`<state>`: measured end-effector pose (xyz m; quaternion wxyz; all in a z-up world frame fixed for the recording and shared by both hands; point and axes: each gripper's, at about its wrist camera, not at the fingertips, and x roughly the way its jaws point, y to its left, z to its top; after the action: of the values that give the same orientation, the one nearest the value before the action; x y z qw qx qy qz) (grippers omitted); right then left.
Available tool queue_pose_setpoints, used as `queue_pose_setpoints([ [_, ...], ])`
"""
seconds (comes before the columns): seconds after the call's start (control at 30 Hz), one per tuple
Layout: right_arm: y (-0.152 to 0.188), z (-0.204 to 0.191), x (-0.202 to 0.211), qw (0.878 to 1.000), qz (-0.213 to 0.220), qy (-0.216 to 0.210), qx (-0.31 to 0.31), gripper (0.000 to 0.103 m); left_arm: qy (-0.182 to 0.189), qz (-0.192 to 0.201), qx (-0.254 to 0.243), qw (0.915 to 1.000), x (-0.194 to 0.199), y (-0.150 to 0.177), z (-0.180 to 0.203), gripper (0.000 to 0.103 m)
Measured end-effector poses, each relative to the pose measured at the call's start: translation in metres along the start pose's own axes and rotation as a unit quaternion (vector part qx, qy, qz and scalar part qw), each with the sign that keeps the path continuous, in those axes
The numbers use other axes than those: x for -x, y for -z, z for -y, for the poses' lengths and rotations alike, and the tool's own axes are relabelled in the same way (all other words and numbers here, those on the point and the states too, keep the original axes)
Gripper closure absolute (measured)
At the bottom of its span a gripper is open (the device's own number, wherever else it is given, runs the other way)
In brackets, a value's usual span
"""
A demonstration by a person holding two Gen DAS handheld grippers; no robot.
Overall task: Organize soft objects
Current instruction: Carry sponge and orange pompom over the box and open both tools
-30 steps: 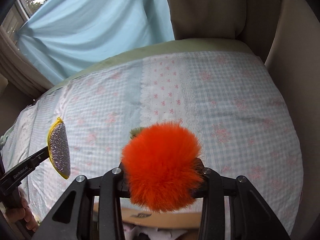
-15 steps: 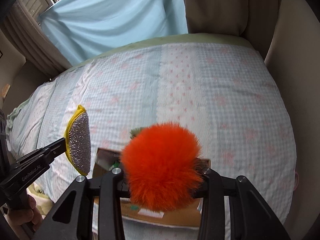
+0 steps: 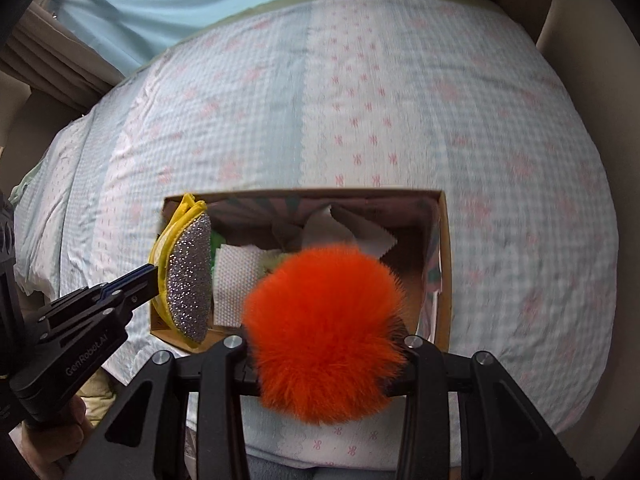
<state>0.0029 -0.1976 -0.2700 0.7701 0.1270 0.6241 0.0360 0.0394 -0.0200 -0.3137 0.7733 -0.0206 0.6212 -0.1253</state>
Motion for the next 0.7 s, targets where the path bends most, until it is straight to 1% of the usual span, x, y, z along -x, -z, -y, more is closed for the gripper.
queue_pose_setpoints([
  [0.13,0.002,0.004,-0.012,1.000,-0.014,-0.006,-0.012,0.067,-0.009,-0.015,-0.014,0.9997,-0.014,-0.003,-0.001,0.096],
  [0.2,-0.001,0.005,-0.021,0.999,-0.025,-0.015,-0.015,0.067,-0.022,-0.020,-0.027,0.9992,-0.019,-0.005,0.002,0.096],
  [0.23,-0.004,0.005,-0.025,0.999,-0.033,-0.020,-0.017,0.066,-0.035,-0.022,-0.039,0.9984,-0.022,-0.006,0.004,0.091],
  [0.27,-0.006,0.005,-0.031,0.999,-0.041,-0.022,-0.020,0.063,-0.046,-0.023,-0.048,0.9975,-0.023,-0.006,0.005,0.072],
  [0.3,-0.008,0.006,-0.037,0.998,-0.047,-0.026,-0.024,0.061,-0.053,-0.026,-0.056,0.9967,-0.025,-0.007,0.007,0.057],
  [0.33,-0.009,0.006,-0.043,0.998,-0.053,-0.032,-0.028,0.055,-0.059,-0.026,-0.061,0.9961,-0.027,-0.007,0.007,0.027],
  [0.37,-0.010,0.006,-0.047,0.997,-0.057,-0.036,-0.031,0.032,-0.056,-0.023,-0.062,0.9962,-0.027,-0.006,0.006,0.005],
  [0.4,-0.012,0.008,-0.053,0.997,-0.060,-0.039,-0.037,0.007,-0.045,-0.022,-0.062,0.9968,-0.026,-0.006,0.005,0.000],
  [0.43,-0.013,0.009,-0.054,0.997,-0.058,-0.039,-0.039,0.001,-0.037,-0.024,-0.060,0.9972,-0.026,-0.005,0.004,0.000],
  [0.53,-0.016,0.014,-0.054,0.998,-0.039,-0.029,-0.051,0.000,-0.042,-0.037,-0.058,0.9968,-0.032,-0.002,0.001,0.000],
  [0.6,-0.017,0.020,-0.055,0.997,-0.045,-0.018,-0.064,0.000,-0.042,-0.042,-0.056,0.9967,-0.036,0.000,0.000,0.000],
  [0.7,-0.015,0.029,-0.058,0.995,-0.057,-0.005,-0.083,0.000,-0.043,-0.039,-0.056,0.9968,-0.036,0.002,-0.001,0.000],
])
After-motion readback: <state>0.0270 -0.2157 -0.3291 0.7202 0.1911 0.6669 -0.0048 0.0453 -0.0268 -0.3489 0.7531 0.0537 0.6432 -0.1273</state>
